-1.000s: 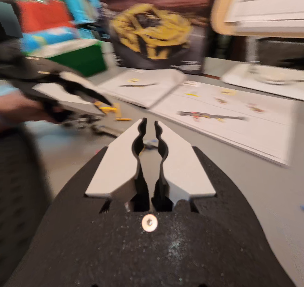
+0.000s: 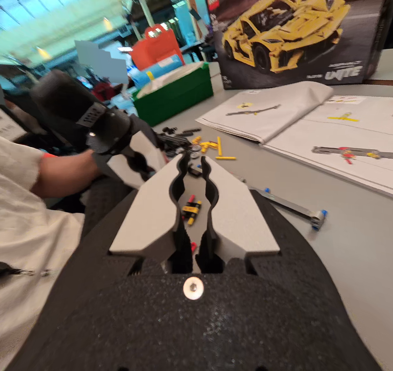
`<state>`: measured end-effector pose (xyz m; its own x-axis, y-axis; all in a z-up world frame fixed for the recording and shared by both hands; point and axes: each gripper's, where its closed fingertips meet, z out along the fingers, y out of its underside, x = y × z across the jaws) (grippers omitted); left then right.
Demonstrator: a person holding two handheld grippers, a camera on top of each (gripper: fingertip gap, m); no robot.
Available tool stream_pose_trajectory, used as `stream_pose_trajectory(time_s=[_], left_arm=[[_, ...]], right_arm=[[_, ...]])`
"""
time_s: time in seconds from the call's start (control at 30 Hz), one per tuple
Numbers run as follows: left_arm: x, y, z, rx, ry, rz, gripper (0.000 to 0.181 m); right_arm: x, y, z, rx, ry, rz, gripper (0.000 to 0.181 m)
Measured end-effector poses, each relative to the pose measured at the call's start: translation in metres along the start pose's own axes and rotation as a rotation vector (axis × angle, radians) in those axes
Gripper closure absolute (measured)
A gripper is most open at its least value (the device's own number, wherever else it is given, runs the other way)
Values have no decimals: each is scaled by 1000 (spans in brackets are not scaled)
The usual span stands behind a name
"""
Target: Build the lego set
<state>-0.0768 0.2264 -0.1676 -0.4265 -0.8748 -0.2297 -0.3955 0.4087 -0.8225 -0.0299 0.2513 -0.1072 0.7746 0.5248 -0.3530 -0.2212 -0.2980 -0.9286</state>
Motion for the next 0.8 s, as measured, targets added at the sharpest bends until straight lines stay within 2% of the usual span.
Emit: stream_pose_trajectory(time_s=[0.07, 0.17, 0.27, 0.33, 0.47, 0.57, 0.8], left_arm=[[-16, -33, -17, 183, -106, 6, 175], [-25, -74, -45, 453, -99, -117, 176], [-25, -94, -62, 628, 52, -317, 176], [-25, -100, -68, 689, 122, -396, 176], [-22, -108, -77, 782, 247, -501, 176], [-20, -110, -75, 780, 262, -500, 176], [-17, -110, -72, 766, 274, -509, 176]], right_arm=[[-20, -8, -2, 41, -147, 79, 166], [-51, -33, -10, 174, -347, 155, 158], [-63, -46, -11, 261, -287, -36, 165], [-71, -47, -8, 274, -296, -66, 165], [-79, -44, 4, 252, -347, 6, 162], [-84, -53, 4, 320, -374, 33, 169], [-87, -49, 7, 299, -385, 29, 170]])
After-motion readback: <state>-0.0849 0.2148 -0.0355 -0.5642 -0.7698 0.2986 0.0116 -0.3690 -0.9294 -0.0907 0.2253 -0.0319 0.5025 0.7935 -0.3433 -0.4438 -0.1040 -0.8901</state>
